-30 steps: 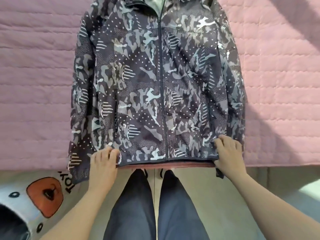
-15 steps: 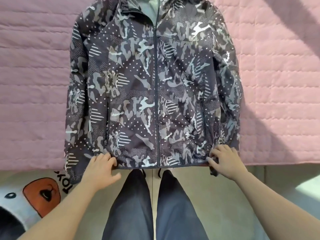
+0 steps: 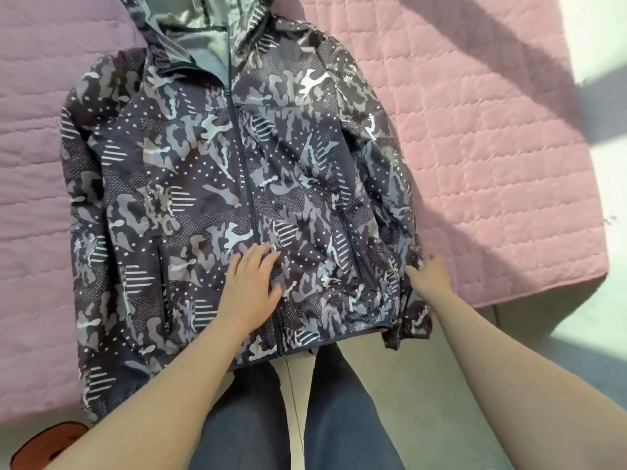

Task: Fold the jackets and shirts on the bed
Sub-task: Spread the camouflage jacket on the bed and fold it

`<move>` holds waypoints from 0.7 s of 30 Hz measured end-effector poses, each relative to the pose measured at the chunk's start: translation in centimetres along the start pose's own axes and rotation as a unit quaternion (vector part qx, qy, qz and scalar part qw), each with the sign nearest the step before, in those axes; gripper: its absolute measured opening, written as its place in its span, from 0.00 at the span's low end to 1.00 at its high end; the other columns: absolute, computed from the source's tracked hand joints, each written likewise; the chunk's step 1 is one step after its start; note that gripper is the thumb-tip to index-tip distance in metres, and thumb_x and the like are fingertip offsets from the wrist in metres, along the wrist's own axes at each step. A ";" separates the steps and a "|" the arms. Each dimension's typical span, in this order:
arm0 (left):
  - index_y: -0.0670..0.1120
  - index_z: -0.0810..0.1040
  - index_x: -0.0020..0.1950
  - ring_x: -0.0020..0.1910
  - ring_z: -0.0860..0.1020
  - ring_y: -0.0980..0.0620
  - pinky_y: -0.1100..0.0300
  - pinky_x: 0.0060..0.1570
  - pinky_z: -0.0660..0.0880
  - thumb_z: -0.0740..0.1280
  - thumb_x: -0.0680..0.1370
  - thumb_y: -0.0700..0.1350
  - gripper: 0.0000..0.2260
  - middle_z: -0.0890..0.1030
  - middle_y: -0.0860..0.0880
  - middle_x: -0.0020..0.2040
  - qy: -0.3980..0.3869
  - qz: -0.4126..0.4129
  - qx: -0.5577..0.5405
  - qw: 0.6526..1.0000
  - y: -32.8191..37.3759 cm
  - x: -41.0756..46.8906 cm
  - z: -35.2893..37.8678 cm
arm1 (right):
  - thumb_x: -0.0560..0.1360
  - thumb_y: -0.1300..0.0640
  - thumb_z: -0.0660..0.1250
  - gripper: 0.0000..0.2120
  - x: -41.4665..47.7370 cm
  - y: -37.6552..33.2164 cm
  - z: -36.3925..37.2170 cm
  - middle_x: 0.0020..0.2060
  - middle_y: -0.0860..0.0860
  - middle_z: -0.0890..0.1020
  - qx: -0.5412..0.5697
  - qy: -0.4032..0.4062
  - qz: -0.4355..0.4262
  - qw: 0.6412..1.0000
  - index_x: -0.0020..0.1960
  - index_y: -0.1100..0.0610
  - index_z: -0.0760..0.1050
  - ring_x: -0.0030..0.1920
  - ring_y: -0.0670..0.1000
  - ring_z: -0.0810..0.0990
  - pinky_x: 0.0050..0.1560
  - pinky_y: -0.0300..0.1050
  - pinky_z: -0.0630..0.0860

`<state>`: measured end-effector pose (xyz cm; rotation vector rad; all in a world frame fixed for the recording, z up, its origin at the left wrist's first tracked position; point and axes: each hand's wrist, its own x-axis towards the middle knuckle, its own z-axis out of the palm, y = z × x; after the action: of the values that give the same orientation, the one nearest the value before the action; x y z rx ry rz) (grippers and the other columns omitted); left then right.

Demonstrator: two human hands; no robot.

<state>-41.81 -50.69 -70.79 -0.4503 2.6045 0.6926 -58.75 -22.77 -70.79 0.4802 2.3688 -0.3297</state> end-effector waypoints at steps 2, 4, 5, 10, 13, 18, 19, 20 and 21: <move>0.49 0.58 0.77 0.78 0.51 0.51 0.51 0.76 0.44 0.60 0.80 0.50 0.27 0.56 0.49 0.78 -0.017 0.015 -0.010 1.000 1.6 1.7 0.3 | 0.76 0.50 0.68 0.31 0.9 0.6 0.1 0.67 0.61 0.72 0.027 -0.030 0.008 0.999 0.72 0.63 0.60 0.64 0.62 0.72 0.62 0.52 0.70; 0.49 0.57 0.78 0.78 0.50 0.51 0.52 0.76 0.44 0.60 0.80 0.49 0.27 0.55 0.49 0.79 -0.018 0.022 -0.022 0.999 3.2 3.1 0.6 | 0.77 0.48 0.68 0.25 1.6 0.4 0.1 0.59 0.58 0.78 0.043 -0.042 -0.037 0.997 0.67 0.61 0.69 0.58 0.59 0.76 0.56 0.48 0.72; 0.49 0.57 0.78 0.78 0.50 0.51 0.52 0.76 0.45 0.59 0.80 0.49 0.26 0.54 0.49 0.79 -0.016 0.023 -0.030 0.999 4.3 3.8 0.8 | 0.78 0.48 0.66 0.18 2.0 0.2 0.0 0.51 0.56 0.80 0.066 -0.053 -0.071 0.994 0.60 0.60 0.75 0.51 0.56 0.78 0.49 0.44 0.72; 0.48 0.56 0.78 0.78 0.49 0.50 0.53 0.75 0.45 0.60 0.81 0.51 0.27 0.52 0.48 0.79 0.022 0.017 -0.048 0.998 10.5 8.6 1.0 | 0.83 0.48 0.52 0.21 4.9 -1.1 -3.0 0.29 0.48 0.68 0.163 -0.016 -0.141 0.976 0.33 0.52 0.62 0.32 0.47 0.67 0.34 0.44 0.60; 0.46 0.59 0.76 0.77 0.54 0.47 0.51 0.76 0.49 0.62 0.80 0.51 0.27 0.57 0.46 0.77 0.078 0.033 -0.047 0.995 13.8 11.8 0.6 | 0.83 0.44 0.50 0.24 8.4 -0.9 -6.4 0.28 0.50 0.67 0.125 0.009 -0.149 0.981 0.32 0.54 0.61 0.32 0.51 0.68 0.33 0.47 0.60; 0.44 0.68 0.70 0.75 0.59 0.46 0.46 0.75 0.54 0.61 0.80 0.48 0.19 0.65 0.46 0.74 0.116 0.045 -0.036 0.991 18.9 17.9 0.1 | 0.77 0.36 0.58 0.23 15.6 -2.0 -15.6 0.28 0.51 0.75 -0.058 0.095 -0.266 0.958 0.38 0.54 0.75 0.32 0.55 0.74 0.32 0.46 0.67; 0.43 0.73 0.67 0.74 0.61 0.47 0.48 0.75 0.55 0.60 0.80 0.47 0.16 0.69 0.46 0.71 0.119 0.051 -0.027 0.991 19.6 18.9 0.1 | 0.76 0.35 0.59 0.23 16.5 -2.6 -17.2 0.30 0.51 0.78 -0.114 0.126 -0.299 0.939 0.43 0.54 0.78 0.32 0.55 0.75 0.33 0.46 0.70; 0.43 0.76 0.63 0.72 0.65 0.47 0.50 0.74 0.56 0.60 0.80 0.46 0.14 0.73 0.46 0.67 0.129 0.070 -0.013 0.989 20.8 20.3 0.1 | 0.75 0.34 0.60 0.24 17.9 -3.3 -19.2 0.30 0.52 0.79 -0.155 0.164 -0.326 0.918 0.45 0.55 0.78 0.32 0.56 0.76 0.33 0.46 0.72; 0.43 0.77 0.60 0.69 0.68 0.47 0.50 0.72 0.59 0.60 0.80 0.45 0.13 0.76 0.46 0.64 0.143 0.095 0.001 0.985 21.8 21.6 0.2 | 0.74 0.34 0.60 0.25 19.4 -4.2 -21.0 0.31 0.53 0.79 -0.183 0.204 -0.348 0.896 0.45 0.56 0.78 0.32 0.57 0.77 0.32 0.46 0.71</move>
<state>-69.23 -36.94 -72.20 -0.3215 2.9492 0.7324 -86.15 -14.16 -68.06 -0.5544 2.8629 -0.0843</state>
